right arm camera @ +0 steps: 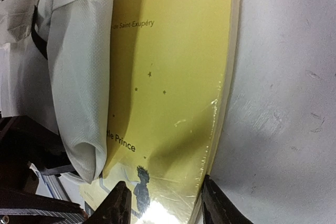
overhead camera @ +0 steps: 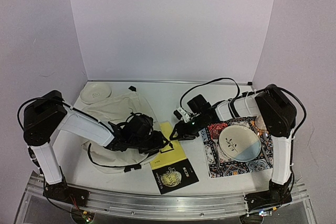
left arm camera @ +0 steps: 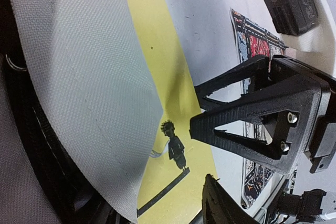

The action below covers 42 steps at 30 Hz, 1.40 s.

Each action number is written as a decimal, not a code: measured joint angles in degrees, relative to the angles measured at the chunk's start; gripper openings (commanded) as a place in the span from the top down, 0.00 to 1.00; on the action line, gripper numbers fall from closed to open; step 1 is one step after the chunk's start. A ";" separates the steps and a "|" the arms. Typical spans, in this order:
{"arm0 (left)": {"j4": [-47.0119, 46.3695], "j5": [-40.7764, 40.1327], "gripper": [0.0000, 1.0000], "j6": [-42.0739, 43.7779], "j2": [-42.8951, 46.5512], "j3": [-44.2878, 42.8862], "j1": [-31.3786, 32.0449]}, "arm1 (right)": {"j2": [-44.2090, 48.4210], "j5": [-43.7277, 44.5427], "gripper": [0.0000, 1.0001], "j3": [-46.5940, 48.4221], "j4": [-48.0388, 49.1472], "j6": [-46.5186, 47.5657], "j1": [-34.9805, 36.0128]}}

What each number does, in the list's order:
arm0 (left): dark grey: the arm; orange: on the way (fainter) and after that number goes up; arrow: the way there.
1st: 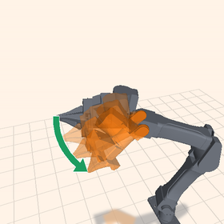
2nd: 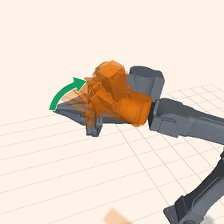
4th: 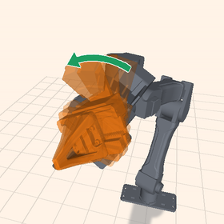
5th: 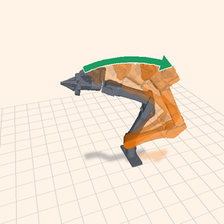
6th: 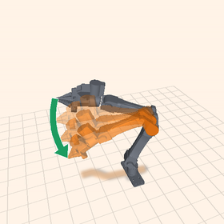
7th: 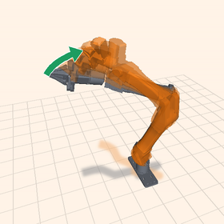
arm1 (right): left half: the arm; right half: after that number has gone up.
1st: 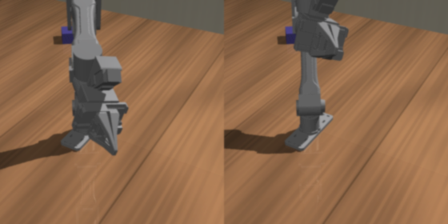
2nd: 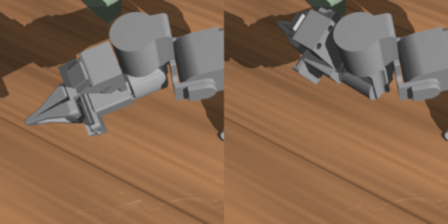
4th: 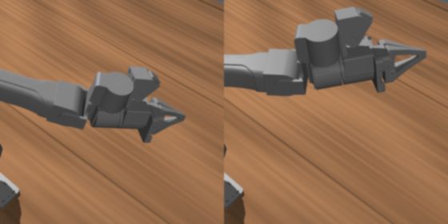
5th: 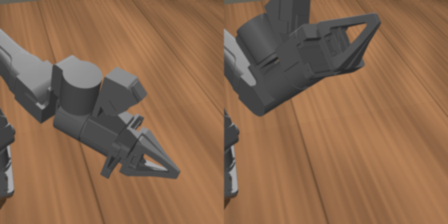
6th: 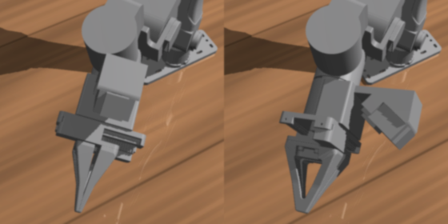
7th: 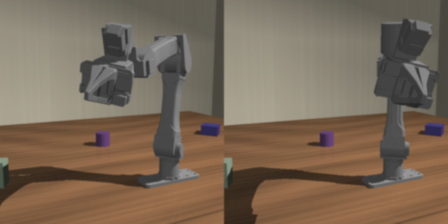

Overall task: Pack the student bag
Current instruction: Adjust the book at the center of the board.

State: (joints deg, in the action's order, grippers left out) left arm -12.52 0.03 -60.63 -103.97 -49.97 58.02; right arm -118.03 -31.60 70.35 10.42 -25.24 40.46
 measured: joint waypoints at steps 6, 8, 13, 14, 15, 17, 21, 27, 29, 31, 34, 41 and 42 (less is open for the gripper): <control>1.51 -0.80 0.38 -0.39 1.97 0.58 0.37 | 2.18 0.25 0.54 0.39 -2.29 -0.34 0.75; 4.87 -2.47 0.36 -0.20 3.40 0.40 1.24 | 2.42 0.40 0.55 0.83 -2.89 -0.32 1.29; 15.53 -6.59 0.36 0.58 7.72 -0.27 5.27 | 2.42 2.55 0.52 0.85 -3.15 -0.14 2.14; 17.08 -6.96 0.36 0.60 8.53 -0.28 6.06 | 2.42 3.23 0.50 0.85 -3.13 -0.11 2.17; 18.53 -7.37 0.37 0.60 9.22 -0.32 6.88 | 2.42 3.87 0.50 0.85 -3.04 -0.08 2.22; 21.07 -7.94 0.39 0.62 9.81 -0.93 8.52 | 2.42 5.38 0.49 0.85 -2.78 0.06 2.24; 23.85 -7.83 0.45 1.10 9.62 -3.20 11.22 | 2.44 8.42 0.49 0.61 -2.65 0.17 2.16; 24.06 -7.07 0.50 2.38 5.35 -6.54 12.31 | 2.44 10.02 0.50 0.17 -2.67 0.45 1.82; 24.17 -7.00 0.50 2.64 3.75 -6.68 12.30 | 2.44 9.99 0.50 0.17 -2.65 0.53 1.69; 24.21 -6.59 0.50 2.99 2.16 -6.70 12.20 | 2.44 9.95 0.50 0.15 -2.65 0.56 1.63; 23.93 -6.19 0.50 3.19 1.82 -6.85 11.76 | 2.44 9.81 0.50 0.11 -2.61 0.58 1.65; 23.21 -6.27 0.46 2.32 5.05 -3.16 8.89 | 2.44 9.08 0.49 0.09 -2.24 0.75 1.65; 23.16 -6.19 0.46 2.14 5.44 -2.77 8.55 | 2.42 8.86 0.49 0.09 -2.20 0.77 1.65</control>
State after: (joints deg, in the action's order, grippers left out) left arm 10.64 -6.16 -58.50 -98.53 -52.74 66.57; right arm -115.61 -22.73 70.43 8.22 -24.47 42.11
